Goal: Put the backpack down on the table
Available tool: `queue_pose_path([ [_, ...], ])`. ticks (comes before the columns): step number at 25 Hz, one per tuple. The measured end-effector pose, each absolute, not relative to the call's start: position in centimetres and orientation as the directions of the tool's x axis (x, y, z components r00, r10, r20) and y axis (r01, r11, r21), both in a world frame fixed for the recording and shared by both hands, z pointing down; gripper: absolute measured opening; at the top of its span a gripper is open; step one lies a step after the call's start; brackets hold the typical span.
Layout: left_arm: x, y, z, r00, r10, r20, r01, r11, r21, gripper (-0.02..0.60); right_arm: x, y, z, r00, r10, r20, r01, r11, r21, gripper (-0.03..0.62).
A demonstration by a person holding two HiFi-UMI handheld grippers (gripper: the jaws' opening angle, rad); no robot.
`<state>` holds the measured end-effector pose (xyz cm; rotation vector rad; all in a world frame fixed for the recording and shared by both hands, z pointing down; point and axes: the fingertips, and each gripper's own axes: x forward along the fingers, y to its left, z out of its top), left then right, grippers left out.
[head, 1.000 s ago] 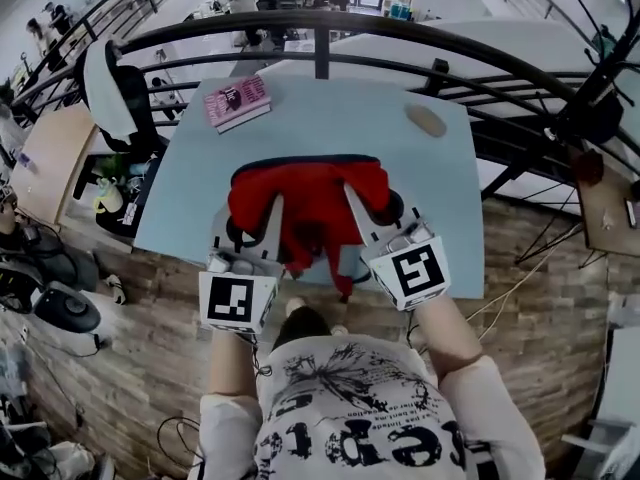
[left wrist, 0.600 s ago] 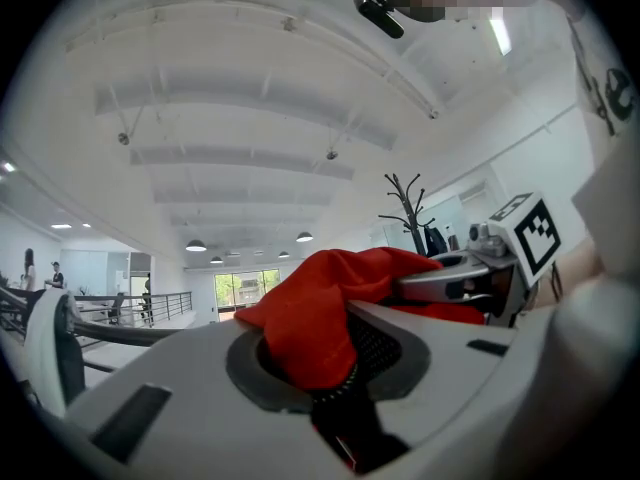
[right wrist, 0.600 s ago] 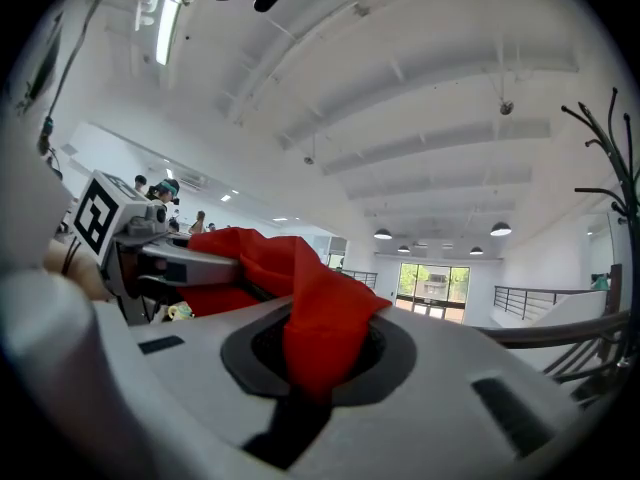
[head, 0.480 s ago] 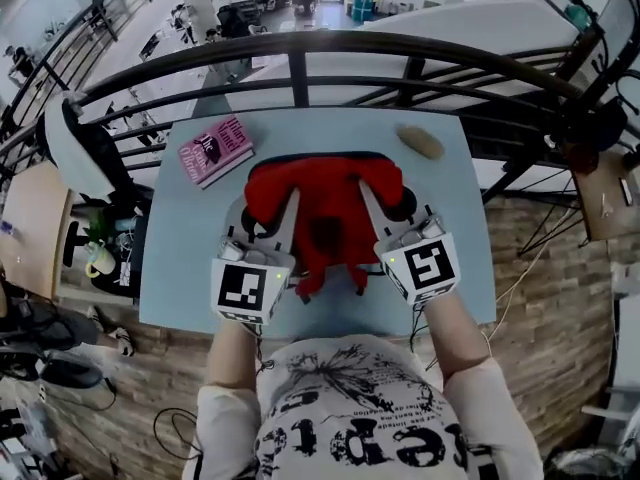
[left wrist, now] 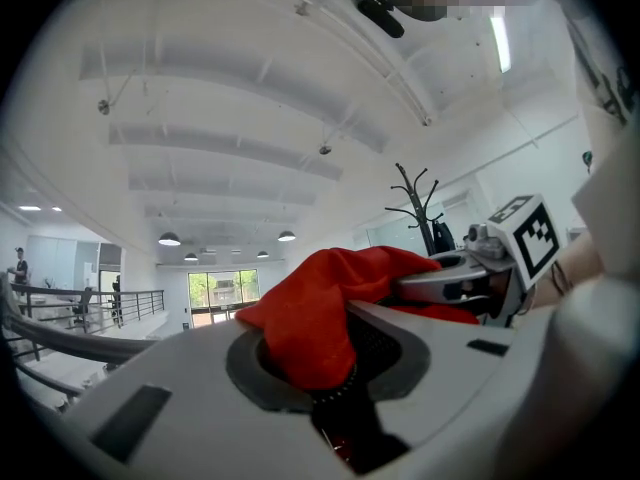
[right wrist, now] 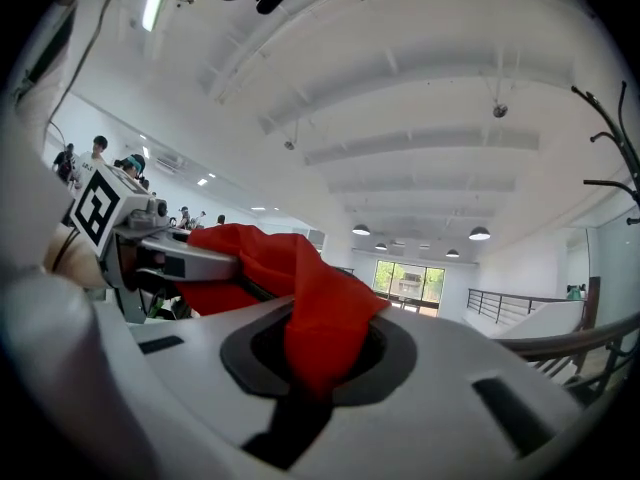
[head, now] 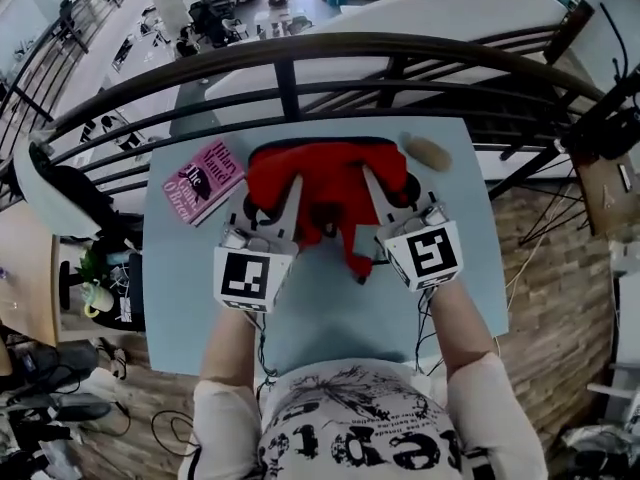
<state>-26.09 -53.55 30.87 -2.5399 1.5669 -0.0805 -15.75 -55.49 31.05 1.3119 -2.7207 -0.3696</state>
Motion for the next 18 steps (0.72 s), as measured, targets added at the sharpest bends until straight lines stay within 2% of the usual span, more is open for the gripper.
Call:
queue_pose_path([
  [2, -26.5, -55.5, 31.4, 0.465, -0.884, -0.054, -0.876, -0.450, -0.172, 0.071, -16.2, -57.3, 31.6, -0.617, -0.787, -0.011, -0.762, 0.594, 0.258, 0.038],
  [13, -27.7, -56.7, 38.1, 0.530, -0.845, 0.073, -0.839, -0.535, -0.100, 0.071, -17.6, -58.5, 38.4, -0.600, -0.797, 0.072, -0.771, 0.599, 0.214, 0.045],
  [18, -28.0, -55.8, 39.1, 0.550, -0.833, 0.064, -0.826, -0.553, -0.108, 0.074, -17.6, -57.2, 39.7, -0.582, -0.806, 0.109, -0.785, 0.592, 0.183, 0.049],
])
